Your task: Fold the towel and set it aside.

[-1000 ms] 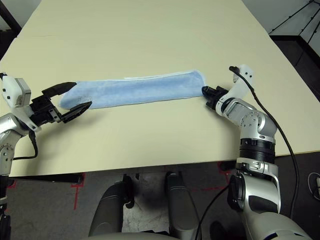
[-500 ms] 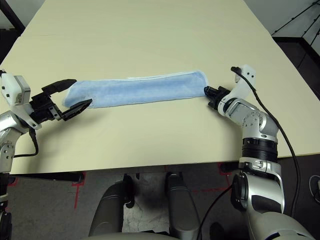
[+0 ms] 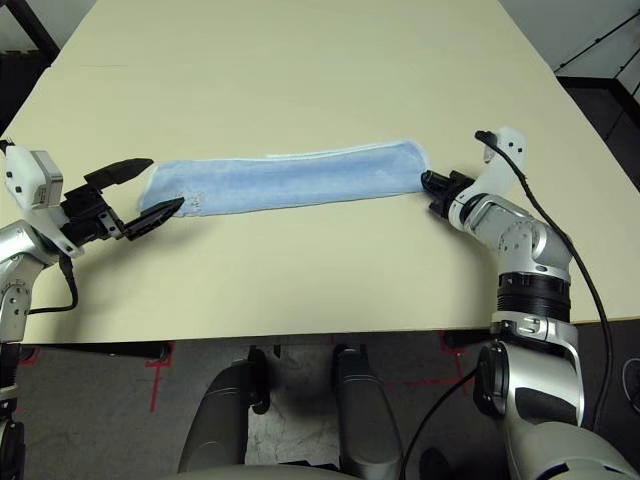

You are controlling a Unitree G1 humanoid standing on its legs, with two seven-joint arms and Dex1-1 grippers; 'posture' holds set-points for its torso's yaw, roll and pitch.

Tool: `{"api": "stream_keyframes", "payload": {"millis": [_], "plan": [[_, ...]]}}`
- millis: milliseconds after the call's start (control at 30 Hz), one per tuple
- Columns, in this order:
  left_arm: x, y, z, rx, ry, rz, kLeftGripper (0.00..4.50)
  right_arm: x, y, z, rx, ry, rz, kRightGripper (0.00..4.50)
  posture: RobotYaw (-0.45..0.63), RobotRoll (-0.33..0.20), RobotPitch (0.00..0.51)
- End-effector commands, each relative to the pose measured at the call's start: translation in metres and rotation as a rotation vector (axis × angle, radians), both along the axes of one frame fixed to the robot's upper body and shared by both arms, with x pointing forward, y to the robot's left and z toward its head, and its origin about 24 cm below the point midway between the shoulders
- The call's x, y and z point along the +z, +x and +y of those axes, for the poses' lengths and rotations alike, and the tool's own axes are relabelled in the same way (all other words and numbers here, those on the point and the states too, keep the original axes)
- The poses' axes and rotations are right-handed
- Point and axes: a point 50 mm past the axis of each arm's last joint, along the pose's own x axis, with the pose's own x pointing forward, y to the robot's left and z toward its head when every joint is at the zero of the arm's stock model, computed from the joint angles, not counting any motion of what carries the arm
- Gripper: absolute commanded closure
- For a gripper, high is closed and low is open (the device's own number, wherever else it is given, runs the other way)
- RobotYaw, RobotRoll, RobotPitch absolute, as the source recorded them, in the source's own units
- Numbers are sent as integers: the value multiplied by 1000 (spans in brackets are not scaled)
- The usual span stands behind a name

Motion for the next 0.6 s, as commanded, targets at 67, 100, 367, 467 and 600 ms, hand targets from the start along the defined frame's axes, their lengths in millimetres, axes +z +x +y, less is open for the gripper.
{"api": "stream_keyframes", "payload": {"millis": [67,100,367,467,600], "plan": [[-2,1,-2,-9,18,7,0,-9,-5,-16,-63,-30,48,4481,-197,0,233],[-1,1,-2,-8,19,6,0,-9,-5,-17,-67,-30,48,4481,-197,0,233],[-1,3,-2,-7,18,3,0,-8,-16,-25,-87,-32,50,4481,-214,0,232],[-1,5,-3,-11,18,2,0,-7,-19,-27,-93,-32,49,4481,-220,0,233],[0,6,-4,-17,17,2,0,-6,-21,-28,-103,-32,48,4481,-224,0,233]]}}
